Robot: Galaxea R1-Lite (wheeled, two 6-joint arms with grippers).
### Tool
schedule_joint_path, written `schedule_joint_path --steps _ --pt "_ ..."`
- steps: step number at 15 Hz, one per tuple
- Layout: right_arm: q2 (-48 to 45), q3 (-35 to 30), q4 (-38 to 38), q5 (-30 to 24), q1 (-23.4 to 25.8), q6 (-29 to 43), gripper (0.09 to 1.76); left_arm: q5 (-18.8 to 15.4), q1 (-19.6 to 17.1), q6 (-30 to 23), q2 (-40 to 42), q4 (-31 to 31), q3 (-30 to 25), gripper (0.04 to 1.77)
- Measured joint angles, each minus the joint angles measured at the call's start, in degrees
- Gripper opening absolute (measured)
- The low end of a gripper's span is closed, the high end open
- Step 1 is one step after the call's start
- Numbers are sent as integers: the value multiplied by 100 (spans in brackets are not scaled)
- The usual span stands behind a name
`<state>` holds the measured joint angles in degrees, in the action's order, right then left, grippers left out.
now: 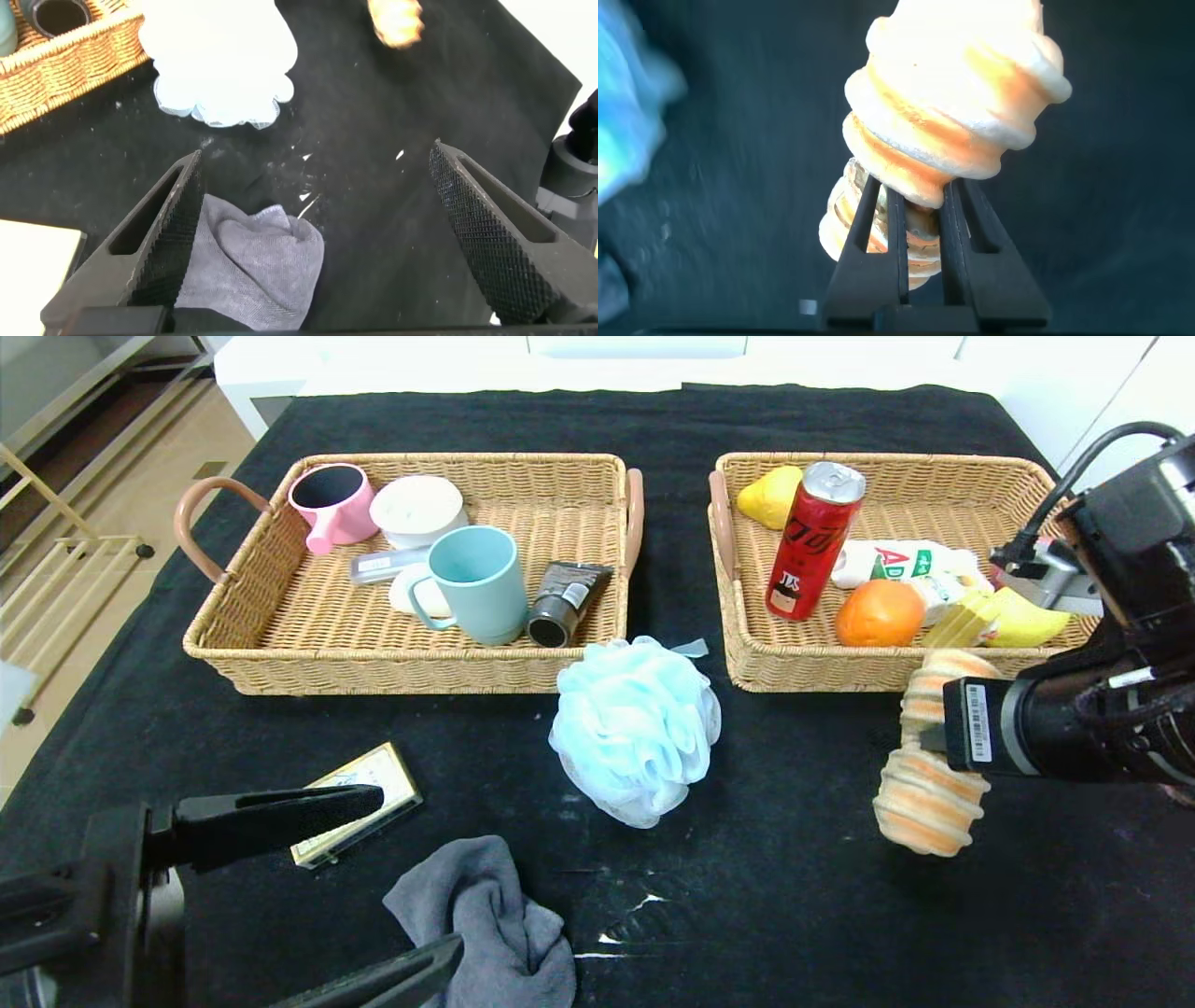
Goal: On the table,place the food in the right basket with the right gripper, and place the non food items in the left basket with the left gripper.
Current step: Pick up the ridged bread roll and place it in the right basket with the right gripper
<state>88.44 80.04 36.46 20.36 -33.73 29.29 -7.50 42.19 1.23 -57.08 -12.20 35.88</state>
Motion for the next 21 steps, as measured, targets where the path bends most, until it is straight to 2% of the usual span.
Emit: schedule_joint_path --steps 5,11,17,21 --pt "-112 39 -802 423 282 -914 32 -11 0 2 24 -9 6 172" --pt "-38 46 -2144 946 383 -1442 32 -11 0 9 35 -9 0 172" --pt "202 55 -3734 1186 680 -2068 31 -11 0 9 63 -11 12 172" --pt "397 187 -3979 1250 862 -2103 31 -10 0 13 79 -9 15 172"
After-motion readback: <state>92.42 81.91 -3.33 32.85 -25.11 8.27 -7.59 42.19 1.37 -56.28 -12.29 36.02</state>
